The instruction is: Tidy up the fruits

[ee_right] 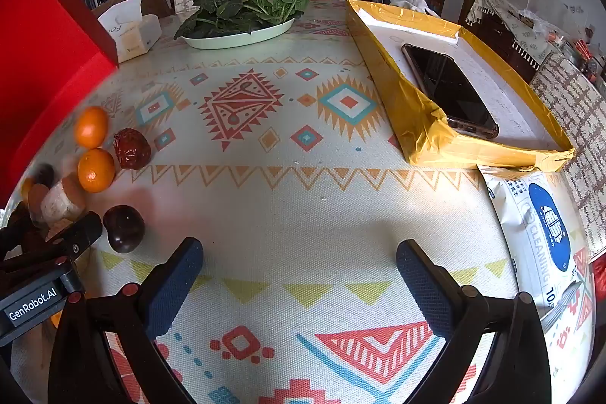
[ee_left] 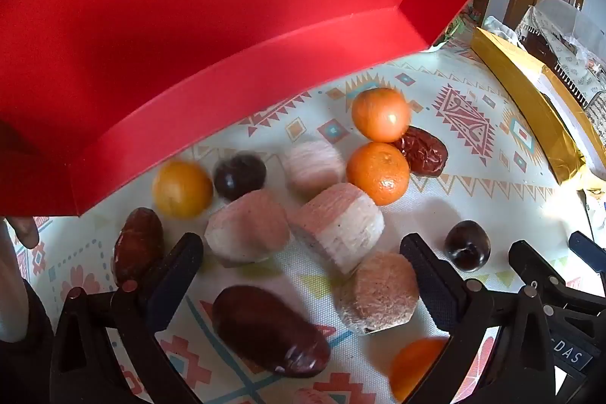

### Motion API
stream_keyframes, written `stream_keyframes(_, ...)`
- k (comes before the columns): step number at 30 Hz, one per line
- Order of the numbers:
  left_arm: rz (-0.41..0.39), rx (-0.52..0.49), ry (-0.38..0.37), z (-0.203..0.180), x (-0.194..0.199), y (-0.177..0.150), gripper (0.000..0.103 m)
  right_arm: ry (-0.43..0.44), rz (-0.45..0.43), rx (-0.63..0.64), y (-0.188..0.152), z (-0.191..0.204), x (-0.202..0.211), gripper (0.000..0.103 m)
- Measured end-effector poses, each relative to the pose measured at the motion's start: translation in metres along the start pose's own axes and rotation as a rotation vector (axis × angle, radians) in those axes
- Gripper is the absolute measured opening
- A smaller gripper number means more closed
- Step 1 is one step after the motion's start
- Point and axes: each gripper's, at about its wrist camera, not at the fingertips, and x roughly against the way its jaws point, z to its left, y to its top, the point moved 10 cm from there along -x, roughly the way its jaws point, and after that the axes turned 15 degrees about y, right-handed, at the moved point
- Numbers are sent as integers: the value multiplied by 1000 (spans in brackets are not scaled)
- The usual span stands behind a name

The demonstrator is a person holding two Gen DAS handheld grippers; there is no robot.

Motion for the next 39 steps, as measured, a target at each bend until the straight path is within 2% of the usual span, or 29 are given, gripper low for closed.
stream_keyframes(39,1,0,0,-3,-1,0,103,0,0,0,0,0,0,103)
